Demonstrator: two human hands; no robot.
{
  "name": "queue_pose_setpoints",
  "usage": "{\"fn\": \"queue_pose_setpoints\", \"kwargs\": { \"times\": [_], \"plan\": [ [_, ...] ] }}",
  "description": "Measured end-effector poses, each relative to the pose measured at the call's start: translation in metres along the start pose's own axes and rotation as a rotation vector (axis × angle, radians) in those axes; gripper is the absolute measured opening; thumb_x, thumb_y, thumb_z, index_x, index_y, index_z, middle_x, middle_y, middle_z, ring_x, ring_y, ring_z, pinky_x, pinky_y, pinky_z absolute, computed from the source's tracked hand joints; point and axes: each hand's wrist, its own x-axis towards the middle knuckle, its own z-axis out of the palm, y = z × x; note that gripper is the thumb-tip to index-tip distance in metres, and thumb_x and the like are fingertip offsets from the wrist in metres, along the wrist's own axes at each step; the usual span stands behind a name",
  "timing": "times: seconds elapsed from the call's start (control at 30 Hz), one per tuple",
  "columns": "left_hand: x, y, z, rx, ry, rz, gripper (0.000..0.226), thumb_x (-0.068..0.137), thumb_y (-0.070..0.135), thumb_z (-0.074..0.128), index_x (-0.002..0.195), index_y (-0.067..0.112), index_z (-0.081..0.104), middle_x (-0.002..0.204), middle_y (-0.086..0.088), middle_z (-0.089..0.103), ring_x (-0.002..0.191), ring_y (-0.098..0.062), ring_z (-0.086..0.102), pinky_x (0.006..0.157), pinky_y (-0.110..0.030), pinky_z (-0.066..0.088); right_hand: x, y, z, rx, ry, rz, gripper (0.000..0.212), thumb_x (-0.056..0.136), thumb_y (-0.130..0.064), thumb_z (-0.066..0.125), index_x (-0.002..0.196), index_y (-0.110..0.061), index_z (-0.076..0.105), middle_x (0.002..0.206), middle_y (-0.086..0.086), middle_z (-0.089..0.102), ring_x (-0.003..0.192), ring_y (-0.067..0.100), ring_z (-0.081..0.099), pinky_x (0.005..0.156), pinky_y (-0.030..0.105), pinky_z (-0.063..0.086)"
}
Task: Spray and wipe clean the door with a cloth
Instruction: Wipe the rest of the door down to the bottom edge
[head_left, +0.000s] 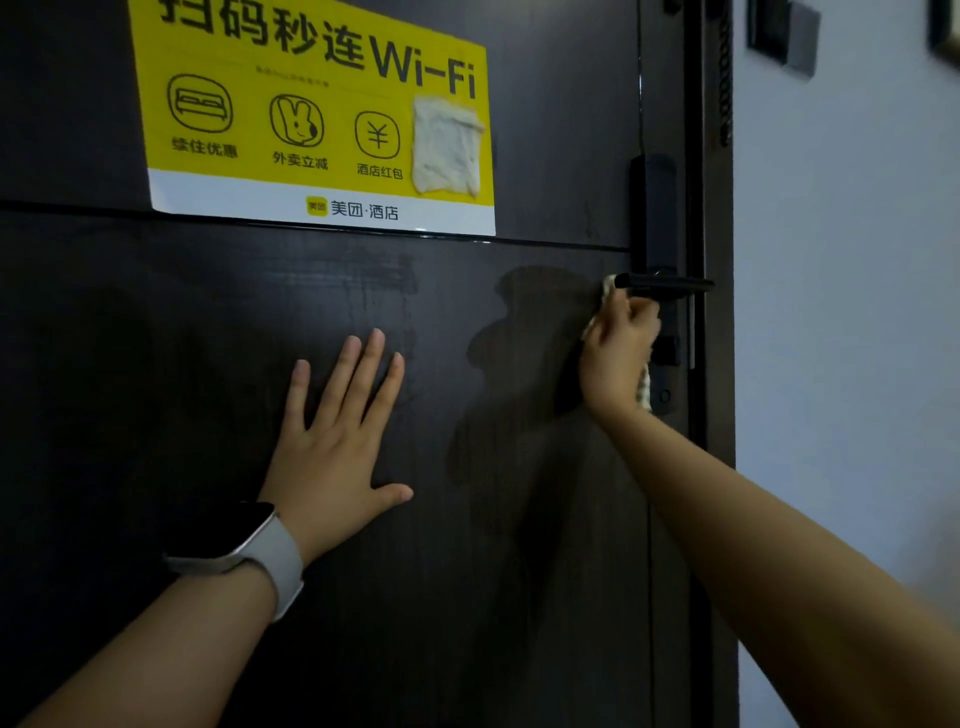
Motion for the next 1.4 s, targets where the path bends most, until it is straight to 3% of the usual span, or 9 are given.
{"fn": "queue_pose_setpoints", "kwargs": {
  "times": [0.07, 0.13, 0.43, 0.53, 0.67, 0.93, 1.17, 1.23, 1.4],
  "plan": [
    [-0.001, 0.0, 0.0, -0.006, 0.016, 0.007, 0.136, 0.048, 0.069, 0.08, 0.154, 0.01, 0.017, 0.162, -0.014, 0.003, 0.15, -0.03, 0.001, 0.115, -0.053, -0.008, 0.017, -0.021, 0.008, 0.037, 0.072, 0.21, 0.034, 0.102, -0.024, 0.04, 0.134, -0.013, 0.045, 0.126, 0.013, 0.045, 0.113, 0.029, 0.05, 0.093, 0.027, 0.041],
    [-0.001, 0.001, 0.0, -0.008, 0.029, 0.01, 0.136, 0.048, 0.069, 0.08, 0.153, 0.009, 0.019, 0.162, -0.015, 0.004, 0.149, -0.03, 0.003, 0.115, -0.054, -0.007, 0.022, -0.039, 0.018, 0.018, 0.039, 0.157, 0.043, 0.1, -0.016, 0.038, 0.142, -0.012, 0.041, 0.133, 0.023, 0.041, 0.118, 0.037, 0.043, 0.1, 0.037, 0.036],
    [-0.001, 0.002, -0.001, -0.008, 0.012, 0.0, 0.137, 0.045, 0.07, 0.081, 0.153, 0.011, 0.018, 0.162, -0.014, 0.005, 0.149, -0.031, 0.004, 0.115, -0.053, -0.007, -0.026, -0.052, 0.022, 0.025, -0.14, -0.615, 0.056, 0.088, -0.006, 0.039, 0.144, -0.006, 0.044, 0.109, 0.019, 0.051, 0.094, 0.03, 0.047, 0.083, 0.034, 0.04],
    [-0.001, 0.001, -0.002, -0.01, 0.008, -0.002, 0.137, 0.045, 0.069, 0.081, 0.153, 0.01, 0.021, 0.162, -0.015, 0.006, 0.149, -0.031, 0.006, 0.115, -0.053, -0.005, -0.006, -0.036, 0.02, 0.005, -0.016, -0.374, 0.055, 0.091, -0.003, 0.041, 0.144, -0.012, 0.045, 0.114, 0.02, 0.05, 0.094, 0.034, 0.05, 0.087, 0.039, 0.045],
    [-0.001, 0.003, -0.002, -0.018, 0.014, 0.001, 0.137, 0.043, 0.069, 0.082, 0.152, 0.01, 0.022, 0.162, -0.015, 0.008, 0.149, -0.03, 0.007, 0.116, -0.054, -0.003, 0.008, -0.055, 0.031, 0.157, 0.134, 0.178, 0.05, 0.091, 0.001, 0.044, 0.14, -0.01, 0.05, 0.124, 0.026, 0.045, 0.109, 0.038, 0.048, 0.097, 0.026, 0.027],
    [-0.004, 0.002, -0.003, -0.019, 0.009, -0.016, 0.14, 0.043, 0.069, 0.081, 0.152, 0.006, 0.019, 0.162, -0.014, 0.008, 0.149, -0.029, 0.008, 0.117, -0.053, 0.0, -0.057, -0.125, 0.036, 0.194, -0.214, -0.658, 0.05, 0.089, -0.008, 0.04, 0.137, -0.007, 0.054, 0.106, 0.018, 0.054, 0.094, 0.028, 0.05, 0.085, 0.036, 0.043],
    [-0.004, 0.002, 0.0, -0.049, 0.011, -0.025, 0.142, 0.044, 0.071, 0.08, 0.152, 0.003, 0.017, 0.162, -0.013, 0.008, 0.149, -0.026, 0.008, 0.118, -0.051, -0.001, -0.028, -0.09, 0.033, 0.2, -0.029, -0.265, 0.055, 0.081, 0.007, 0.046, 0.129, -0.015, 0.062, 0.102, 0.015, 0.053, 0.092, 0.033, 0.054, 0.086, 0.041, 0.047],
    [-0.004, 0.002, 0.001, -0.05, 0.01, -0.025, 0.142, 0.044, 0.07, 0.08, 0.152, 0.003, 0.017, 0.162, -0.012, 0.007, 0.149, -0.026, 0.007, 0.117, -0.051, -0.001, -0.046, -0.104, 0.033, 0.203, -0.105, -0.401, 0.058, 0.078, 0.01, 0.048, 0.129, -0.014, 0.063, 0.105, 0.016, 0.054, 0.095, 0.03, 0.051, 0.087, 0.029, 0.039],
    [-0.004, 0.002, -0.001, -0.026, -0.023, -0.029, 0.141, 0.052, 0.073, 0.075, 0.153, 0.007, 0.002, 0.163, -0.009, -0.007, 0.149, -0.024, -0.009, 0.117, -0.049, -0.011, -0.131, -0.041, -0.006, 0.086, -0.494, -0.77, 0.052, 0.088, -0.006, 0.045, 0.138, -0.018, 0.054, 0.12, 0.011, 0.048, 0.105, 0.025, 0.048, 0.091, 0.028, 0.034]
  ]
}}
